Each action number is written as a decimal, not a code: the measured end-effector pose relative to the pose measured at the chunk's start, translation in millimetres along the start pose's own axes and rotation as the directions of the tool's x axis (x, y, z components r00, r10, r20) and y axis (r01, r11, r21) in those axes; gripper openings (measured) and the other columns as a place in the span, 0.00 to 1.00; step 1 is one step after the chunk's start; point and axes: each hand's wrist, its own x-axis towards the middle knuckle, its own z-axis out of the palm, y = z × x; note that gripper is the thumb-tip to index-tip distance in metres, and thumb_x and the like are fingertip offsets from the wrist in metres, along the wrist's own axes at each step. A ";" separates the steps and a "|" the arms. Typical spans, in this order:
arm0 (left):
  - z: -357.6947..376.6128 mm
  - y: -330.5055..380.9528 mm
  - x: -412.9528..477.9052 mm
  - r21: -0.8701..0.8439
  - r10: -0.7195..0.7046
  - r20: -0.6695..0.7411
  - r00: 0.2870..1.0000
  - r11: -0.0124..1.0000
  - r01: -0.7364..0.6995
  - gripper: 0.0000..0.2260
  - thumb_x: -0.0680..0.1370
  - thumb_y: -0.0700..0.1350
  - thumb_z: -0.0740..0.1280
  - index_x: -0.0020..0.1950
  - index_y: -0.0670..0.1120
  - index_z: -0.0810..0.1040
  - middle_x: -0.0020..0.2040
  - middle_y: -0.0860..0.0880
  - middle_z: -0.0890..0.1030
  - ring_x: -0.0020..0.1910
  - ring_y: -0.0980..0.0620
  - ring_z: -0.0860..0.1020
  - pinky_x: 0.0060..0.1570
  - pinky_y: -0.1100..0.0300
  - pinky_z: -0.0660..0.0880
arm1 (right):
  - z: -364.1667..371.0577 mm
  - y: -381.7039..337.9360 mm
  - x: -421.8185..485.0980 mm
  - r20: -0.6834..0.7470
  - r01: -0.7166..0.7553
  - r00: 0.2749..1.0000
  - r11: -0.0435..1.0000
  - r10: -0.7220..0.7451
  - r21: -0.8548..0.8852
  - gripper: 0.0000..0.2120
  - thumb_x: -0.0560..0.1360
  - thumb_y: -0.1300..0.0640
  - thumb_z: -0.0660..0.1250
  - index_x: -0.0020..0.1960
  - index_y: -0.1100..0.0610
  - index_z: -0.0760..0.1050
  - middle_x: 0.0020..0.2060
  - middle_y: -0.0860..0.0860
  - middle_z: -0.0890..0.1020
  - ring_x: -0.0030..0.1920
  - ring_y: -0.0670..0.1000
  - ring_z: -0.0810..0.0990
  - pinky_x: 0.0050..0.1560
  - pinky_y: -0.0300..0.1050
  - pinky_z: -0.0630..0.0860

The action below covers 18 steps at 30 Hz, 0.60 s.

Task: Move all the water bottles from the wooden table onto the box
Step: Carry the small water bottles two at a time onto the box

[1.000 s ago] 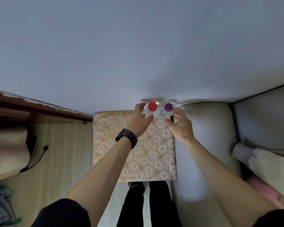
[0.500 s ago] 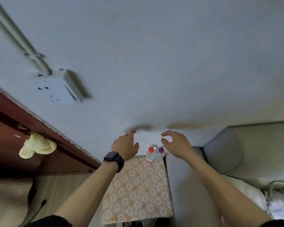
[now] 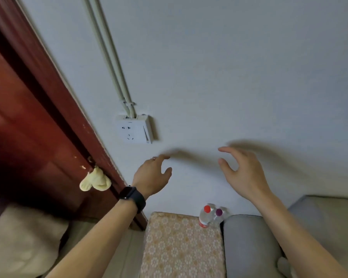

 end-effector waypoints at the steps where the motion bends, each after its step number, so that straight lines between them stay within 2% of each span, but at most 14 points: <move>1: -2.6 -4.9 -5.5 0.004 -0.023 -0.005 1.000 1.000 0.023 0.21 0.81 0.54 0.62 0.74 0.56 0.68 0.67 0.50 0.77 0.65 0.49 0.75 0.58 0.51 0.77 | 5.6 1.0 -0.4 0.000 0.040 0.999 0.999 -0.040 -0.034 0.15 0.78 0.54 0.69 0.64 0.48 0.79 0.62 0.46 0.80 0.67 0.54 0.73 0.63 0.40 0.65; 4: -8.3 -24.0 -25.4 0.011 -0.128 -0.014 0.992 0.992 0.129 0.21 0.81 0.54 0.62 0.74 0.57 0.67 0.65 0.50 0.77 0.61 0.48 0.77 0.55 0.50 0.78 | 30.5 3.5 -3.4 0.053 0.161 0.986 0.982 -0.156 -0.097 0.14 0.77 0.56 0.69 0.62 0.51 0.80 0.61 0.49 0.81 0.66 0.56 0.74 0.67 0.46 0.68; 7: -12.3 -46.4 -57.3 -0.009 -0.264 -0.056 0.963 0.964 0.264 0.21 0.80 0.54 0.62 0.74 0.57 0.68 0.59 0.50 0.79 0.53 0.50 0.79 0.49 0.52 0.79 | 64.0 -6.1 -5.8 0.153 0.241 0.962 0.967 -0.227 -0.077 0.13 0.78 0.53 0.69 0.62 0.52 0.81 0.60 0.50 0.82 0.67 0.58 0.73 0.66 0.52 0.70; 9: -17.4 -64.4 -86.8 -0.013 -0.357 -0.080 0.931 0.934 0.357 0.20 0.80 0.53 0.63 0.73 0.57 0.69 0.57 0.51 0.79 0.55 0.50 0.78 0.50 0.54 0.77 | 89.2 -25.3 -8.5 0.229 0.300 0.930 0.954 -0.287 -0.024 0.13 0.79 0.51 0.68 0.61 0.50 0.80 0.59 0.48 0.82 0.68 0.57 0.72 0.66 0.53 0.71; 11: -25.7 -86.5 -120.1 -0.017 -0.452 -0.123 0.884 0.891 0.453 0.20 0.80 0.54 0.63 0.72 0.58 0.70 0.62 0.52 0.78 0.59 0.51 0.77 0.54 0.54 0.76 | 115.3 -55.0 -11.7 0.310 0.355 0.883 0.933 -0.352 0.048 0.13 0.79 0.49 0.66 0.62 0.48 0.80 0.60 0.47 0.82 0.68 0.56 0.71 0.66 0.52 0.71; 15: -54.7 -136.6 -215.4 -0.082 -0.654 -0.243 0.716 0.749 0.657 0.20 0.79 0.54 0.64 0.71 0.58 0.72 0.62 0.50 0.79 0.62 0.48 0.77 0.59 0.54 0.75 | 165.9 -145.2 -32.8 0.421 0.494 0.731 0.842 -0.537 0.215 0.13 0.79 0.50 0.67 0.62 0.49 0.81 0.60 0.46 0.81 0.67 0.55 0.70 0.65 0.52 0.72; 18: -84.4 -161.7 -318.5 -0.144 -0.778 -0.350 0.521 0.594 0.791 0.19 0.79 0.52 0.65 0.71 0.55 0.72 0.63 0.48 0.79 0.63 0.46 0.77 0.59 0.55 0.74 | 202.9 -231.7 -69.7 0.445 0.612 0.539 0.695 -0.715 0.376 0.13 0.79 0.49 0.65 0.61 0.49 0.81 0.59 0.46 0.82 0.65 0.54 0.73 0.70 0.51 0.68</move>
